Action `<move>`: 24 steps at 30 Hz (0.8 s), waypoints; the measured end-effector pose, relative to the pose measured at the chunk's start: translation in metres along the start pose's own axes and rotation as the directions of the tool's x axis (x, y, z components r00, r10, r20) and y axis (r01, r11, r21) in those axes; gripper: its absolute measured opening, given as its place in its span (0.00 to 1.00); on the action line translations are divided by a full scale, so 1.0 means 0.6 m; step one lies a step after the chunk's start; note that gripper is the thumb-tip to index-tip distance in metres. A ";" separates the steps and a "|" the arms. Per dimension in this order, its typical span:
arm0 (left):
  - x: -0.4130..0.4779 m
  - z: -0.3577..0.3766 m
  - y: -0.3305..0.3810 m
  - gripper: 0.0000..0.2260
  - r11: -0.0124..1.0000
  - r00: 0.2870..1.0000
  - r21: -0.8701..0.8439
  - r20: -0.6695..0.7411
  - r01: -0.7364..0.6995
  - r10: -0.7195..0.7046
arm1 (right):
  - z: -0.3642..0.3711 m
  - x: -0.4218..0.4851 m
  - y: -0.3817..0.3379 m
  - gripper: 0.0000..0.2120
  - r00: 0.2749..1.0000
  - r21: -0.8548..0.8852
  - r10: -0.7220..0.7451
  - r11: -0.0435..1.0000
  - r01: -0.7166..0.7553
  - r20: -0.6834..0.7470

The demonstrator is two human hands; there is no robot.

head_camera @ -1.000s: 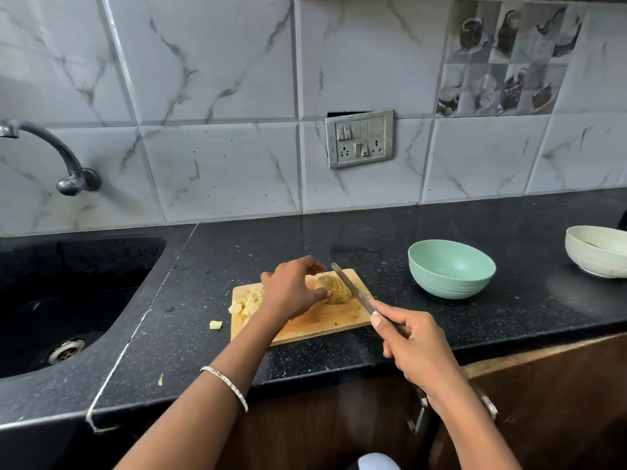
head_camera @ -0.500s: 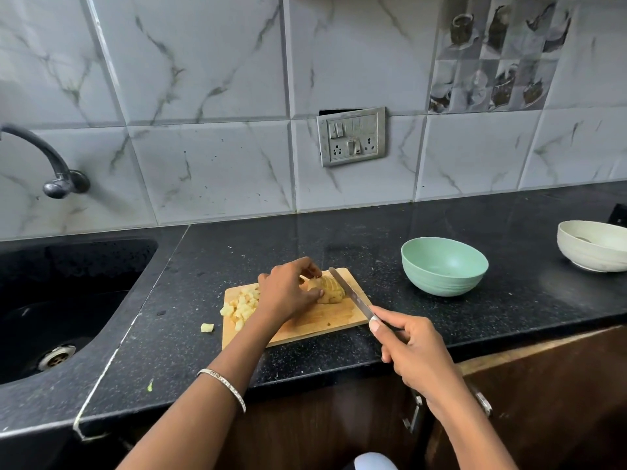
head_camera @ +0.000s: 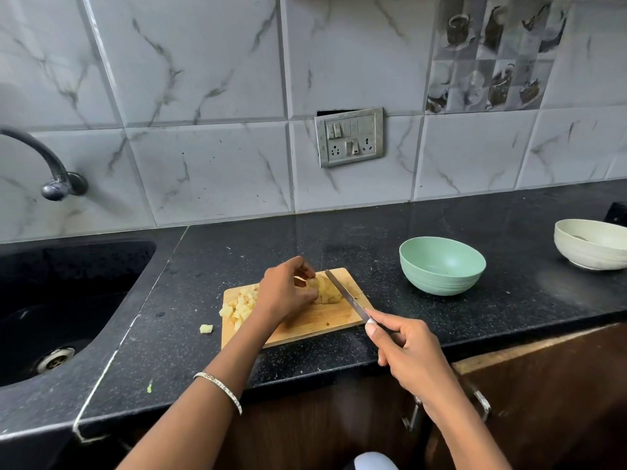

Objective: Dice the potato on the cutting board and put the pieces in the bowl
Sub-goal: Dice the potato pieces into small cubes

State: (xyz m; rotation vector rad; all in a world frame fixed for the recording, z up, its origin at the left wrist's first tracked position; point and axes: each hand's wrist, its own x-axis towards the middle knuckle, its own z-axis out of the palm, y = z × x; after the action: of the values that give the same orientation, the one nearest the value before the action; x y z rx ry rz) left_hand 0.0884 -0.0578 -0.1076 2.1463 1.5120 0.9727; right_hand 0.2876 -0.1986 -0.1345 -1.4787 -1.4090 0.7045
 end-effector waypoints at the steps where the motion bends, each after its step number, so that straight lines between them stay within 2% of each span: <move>1: 0.000 0.000 0.000 0.11 1.000 1.000 -0.002 0.009 -0.004 0.004 | 0.002 0.001 0.000 0.13 1.000 -0.002 -0.004 1.000 0.004 -0.003; 6: -0.001 0.003 0.005 0.12 1.000 1.000 -0.019 0.008 -0.005 0.005 | 0.016 0.001 -0.007 0.13 1.000 -0.007 -0.030 1.000 0.030 -0.005; 14: -0.008 0.009 -0.002 0.11 0.998 0.998 -0.063 -0.055 -0.011 0.008 | 0.026 -0.003 -0.006 0.14 1.000 0.058 0.013 0.998 -0.013 0.002; 24: -0.007 0.008 -0.003 0.12 0.998 0.999 -0.057 -0.045 -0.012 0.010 | 0.037 -0.005 -0.013 0.14 1.000 0.064 0.014 0.998 -0.013 -0.006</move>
State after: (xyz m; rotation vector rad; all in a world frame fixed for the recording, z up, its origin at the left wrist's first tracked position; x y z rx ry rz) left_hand 0.0898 -0.0606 -0.1134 2.1085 1.4756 1.0611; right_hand 0.2644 -0.1969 -0.1369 -1.4408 -1.3609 0.7461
